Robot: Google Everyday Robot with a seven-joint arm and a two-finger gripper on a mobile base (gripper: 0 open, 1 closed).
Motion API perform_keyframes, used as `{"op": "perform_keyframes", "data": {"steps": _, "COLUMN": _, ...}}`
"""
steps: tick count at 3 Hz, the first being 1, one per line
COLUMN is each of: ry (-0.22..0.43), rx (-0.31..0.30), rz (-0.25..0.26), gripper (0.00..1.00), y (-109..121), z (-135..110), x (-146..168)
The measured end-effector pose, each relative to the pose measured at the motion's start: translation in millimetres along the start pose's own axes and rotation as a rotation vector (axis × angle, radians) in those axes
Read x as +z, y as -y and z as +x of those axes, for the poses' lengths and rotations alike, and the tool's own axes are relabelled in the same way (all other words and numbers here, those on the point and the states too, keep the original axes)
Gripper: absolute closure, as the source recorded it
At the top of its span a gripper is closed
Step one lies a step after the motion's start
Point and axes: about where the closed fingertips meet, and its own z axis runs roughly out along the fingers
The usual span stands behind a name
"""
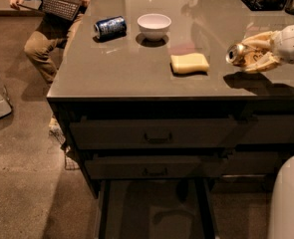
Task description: Pick orange can from bottom drawer and place on counter
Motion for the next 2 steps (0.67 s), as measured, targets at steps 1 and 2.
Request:
{"op": "perform_keyframes", "data": {"steps": 1, "ry": 0.014, "rx": 0.028, "rz": -0.009, "gripper": 0.82, "y": 0.9, "z": -2.0, "x": 5.3}}
{"op": "perform_keyframes", "data": {"steps": 2, "ry": 0.016, "rx": 0.042, "rz": -0.02, "gripper": 0.58, "y": 1.5, "z": -1.9, "x": 11.8}}
